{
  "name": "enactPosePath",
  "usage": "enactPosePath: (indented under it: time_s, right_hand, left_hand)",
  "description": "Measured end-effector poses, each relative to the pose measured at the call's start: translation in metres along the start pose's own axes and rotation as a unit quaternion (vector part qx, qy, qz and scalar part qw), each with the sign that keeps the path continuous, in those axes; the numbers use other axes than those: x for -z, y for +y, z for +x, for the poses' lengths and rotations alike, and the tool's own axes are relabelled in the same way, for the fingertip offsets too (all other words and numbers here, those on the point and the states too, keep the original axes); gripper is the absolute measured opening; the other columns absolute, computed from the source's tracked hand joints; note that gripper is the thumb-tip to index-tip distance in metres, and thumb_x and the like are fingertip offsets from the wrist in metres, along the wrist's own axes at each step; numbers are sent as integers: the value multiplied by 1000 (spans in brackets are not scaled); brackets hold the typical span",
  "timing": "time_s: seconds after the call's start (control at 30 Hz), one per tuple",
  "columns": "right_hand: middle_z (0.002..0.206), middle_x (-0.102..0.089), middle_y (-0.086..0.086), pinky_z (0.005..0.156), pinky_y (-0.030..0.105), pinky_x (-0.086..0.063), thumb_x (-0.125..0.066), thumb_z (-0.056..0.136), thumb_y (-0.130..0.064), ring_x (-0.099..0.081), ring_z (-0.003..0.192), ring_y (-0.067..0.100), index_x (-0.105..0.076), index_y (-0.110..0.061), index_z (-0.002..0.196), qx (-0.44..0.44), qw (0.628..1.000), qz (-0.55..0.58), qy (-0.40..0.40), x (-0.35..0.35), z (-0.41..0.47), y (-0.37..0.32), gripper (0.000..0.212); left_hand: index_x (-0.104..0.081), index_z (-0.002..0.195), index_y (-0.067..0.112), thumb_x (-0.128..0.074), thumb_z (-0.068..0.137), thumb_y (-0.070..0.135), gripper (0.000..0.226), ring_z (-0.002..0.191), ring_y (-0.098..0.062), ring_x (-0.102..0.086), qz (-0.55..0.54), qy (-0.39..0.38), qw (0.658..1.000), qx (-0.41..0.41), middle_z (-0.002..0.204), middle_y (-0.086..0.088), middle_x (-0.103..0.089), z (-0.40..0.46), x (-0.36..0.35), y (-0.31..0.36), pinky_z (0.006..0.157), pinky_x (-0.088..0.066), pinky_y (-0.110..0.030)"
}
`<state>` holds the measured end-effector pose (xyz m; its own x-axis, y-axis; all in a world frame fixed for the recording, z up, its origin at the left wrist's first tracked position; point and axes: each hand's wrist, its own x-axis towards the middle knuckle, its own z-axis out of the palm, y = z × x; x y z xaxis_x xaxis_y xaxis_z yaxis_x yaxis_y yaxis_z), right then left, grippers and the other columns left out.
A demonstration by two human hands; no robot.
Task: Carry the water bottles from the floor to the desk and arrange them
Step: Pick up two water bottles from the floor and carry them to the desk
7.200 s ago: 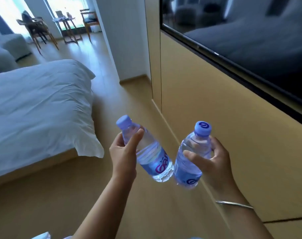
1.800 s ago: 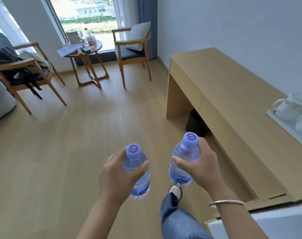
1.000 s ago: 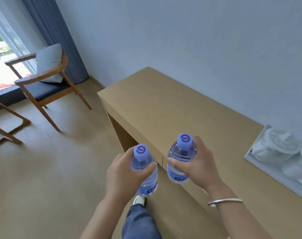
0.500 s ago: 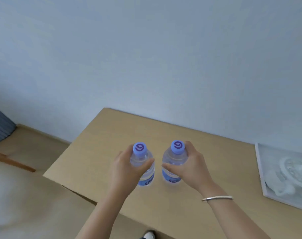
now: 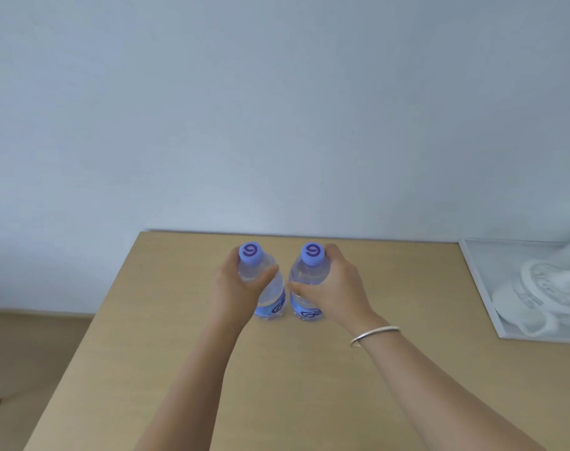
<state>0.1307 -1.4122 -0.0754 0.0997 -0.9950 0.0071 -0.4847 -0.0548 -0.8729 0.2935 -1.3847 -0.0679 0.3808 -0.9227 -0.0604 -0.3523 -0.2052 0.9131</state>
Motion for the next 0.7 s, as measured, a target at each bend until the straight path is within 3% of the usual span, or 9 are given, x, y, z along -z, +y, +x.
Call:
enactPosePath:
  time_s: [0.17,0.37,0.43,0.53,0.63,0.7]
  right_hand:
    - [84,-58,-17,68,21,-44,-83,56,-38,-58,81,9,-49,-28,94,3,1000,-8,9,-5,18,-5,52]
    - [92,-60,-13,69,23,-46,-82,58,-43,-58,87,11,-47,-27,98,3,1000,-10,-5,-4,30,-3,56]
    - [97,-60,-10,74,29,-49,-80,58,-47,-58,91,12,-48,-29,100,6,1000,-27,-5,-4,29,0,56]
    - [108,-60,-5,85,40,-49,-78,60,-48,-56,103,16,-51,-24,109,-9,999,-35,-13,-3,22,6,61]
    - [121,-53,0,93,35,-43,-74,68,-47,-48,116,19,-48,-18,119,-51,995,-88,-8,2,1,23,65]
    - [126,-50,3,95,32,-38,-69,76,-43,-45,121,20,-49,-13,122,-80,988,-132,-8,10,-18,39,58]
  left_hand:
    - [-55,73,40,-69,62,43,18,70,-4,-56,-8,9,1000,3,71,16,-59,20,-6,-3,65,-46,-27]
    - [-51,77,30,-74,70,29,25,74,-9,-53,-12,24,999,-33,82,5,-57,26,-12,-5,60,-37,-19]
    - [-51,88,27,-74,70,32,30,85,-13,-55,3,28,999,-41,93,4,-58,22,-15,-7,66,-38,-20]
    - [-46,119,23,-76,71,30,57,110,-13,-50,-14,43,999,-16,119,5,-53,12,-21,-11,87,-41,-27]
    - [-30,140,17,-78,69,27,86,127,-15,-35,13,48,999,12,138,1,-38,-13,-32,-21,102,-35,-35]
    - [-24,144,15,-78,69,24,92,132,-18,-26,35,62,997,33,144,-2,-29,-34,-38,-29,108,-28,-36]
